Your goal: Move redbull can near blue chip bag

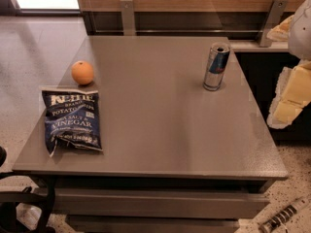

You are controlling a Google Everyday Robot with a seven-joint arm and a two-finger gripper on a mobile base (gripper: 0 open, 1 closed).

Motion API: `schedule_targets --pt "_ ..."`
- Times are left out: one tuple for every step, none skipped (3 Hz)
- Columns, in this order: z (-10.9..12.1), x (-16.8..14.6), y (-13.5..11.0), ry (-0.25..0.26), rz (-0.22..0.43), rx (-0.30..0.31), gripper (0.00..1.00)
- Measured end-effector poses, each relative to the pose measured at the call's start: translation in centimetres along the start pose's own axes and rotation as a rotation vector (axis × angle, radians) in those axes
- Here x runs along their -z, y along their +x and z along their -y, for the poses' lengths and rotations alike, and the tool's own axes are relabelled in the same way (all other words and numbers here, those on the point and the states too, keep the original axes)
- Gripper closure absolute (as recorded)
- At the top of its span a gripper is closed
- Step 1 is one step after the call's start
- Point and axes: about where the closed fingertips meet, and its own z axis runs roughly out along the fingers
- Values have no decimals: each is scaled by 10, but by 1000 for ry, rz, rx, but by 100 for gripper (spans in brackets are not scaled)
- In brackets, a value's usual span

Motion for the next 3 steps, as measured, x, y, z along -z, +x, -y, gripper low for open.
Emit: schedule_targets --pt "2 1 0 8 8 -5 0" --pt "27 -3 1 34 71 -41 0" --pt "67 -14 2 83 219 -118 0"
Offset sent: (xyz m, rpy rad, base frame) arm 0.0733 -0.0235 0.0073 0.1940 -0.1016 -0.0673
